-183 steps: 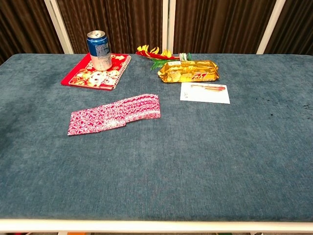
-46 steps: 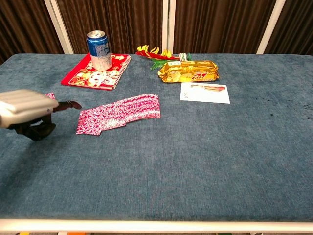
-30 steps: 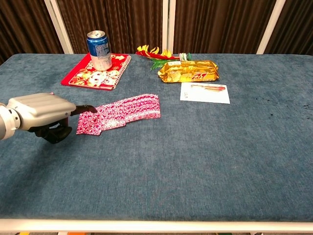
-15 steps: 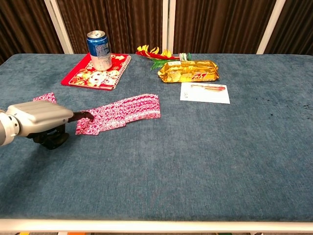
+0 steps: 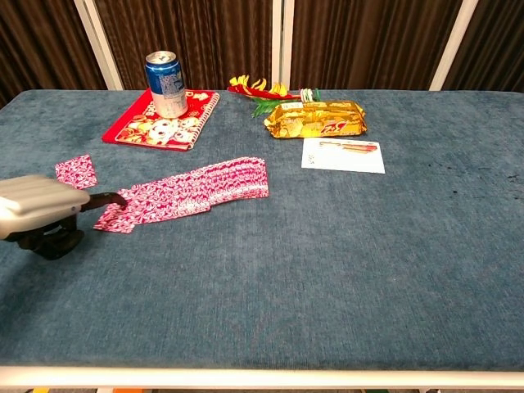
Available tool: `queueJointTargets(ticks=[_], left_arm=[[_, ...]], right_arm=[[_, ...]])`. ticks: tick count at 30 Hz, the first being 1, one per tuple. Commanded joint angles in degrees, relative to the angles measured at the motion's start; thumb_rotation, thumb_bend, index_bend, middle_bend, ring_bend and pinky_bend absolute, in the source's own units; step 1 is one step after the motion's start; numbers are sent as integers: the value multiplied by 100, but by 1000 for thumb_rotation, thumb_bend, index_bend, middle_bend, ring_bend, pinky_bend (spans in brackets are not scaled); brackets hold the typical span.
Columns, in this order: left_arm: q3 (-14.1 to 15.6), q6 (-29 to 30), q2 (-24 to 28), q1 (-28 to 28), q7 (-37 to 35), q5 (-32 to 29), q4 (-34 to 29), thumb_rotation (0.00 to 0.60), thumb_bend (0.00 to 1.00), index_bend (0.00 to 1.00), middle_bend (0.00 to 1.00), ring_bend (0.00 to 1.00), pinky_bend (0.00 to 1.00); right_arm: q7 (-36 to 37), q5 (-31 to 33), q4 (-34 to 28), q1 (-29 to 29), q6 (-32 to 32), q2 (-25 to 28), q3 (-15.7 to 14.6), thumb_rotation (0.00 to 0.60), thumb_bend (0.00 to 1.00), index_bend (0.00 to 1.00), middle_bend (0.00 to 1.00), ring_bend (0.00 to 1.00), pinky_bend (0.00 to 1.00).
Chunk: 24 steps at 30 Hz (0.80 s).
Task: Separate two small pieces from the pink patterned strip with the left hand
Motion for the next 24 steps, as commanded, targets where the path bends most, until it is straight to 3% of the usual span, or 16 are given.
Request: queueJointTargets(ticks=[1,24], left_arm=[[25,53,57,60,-41,4,-45,600,648,85,864,883,836],[269,575,674,771,-425,139,-429,600,648,88,865,883,836]], right_arm=[[-21,-5,-9,12,-6,-12,1,600,212,0,0,0,0],[-275,-127,-173,58,11,-92,-64,600,212,0,0,0,0]])
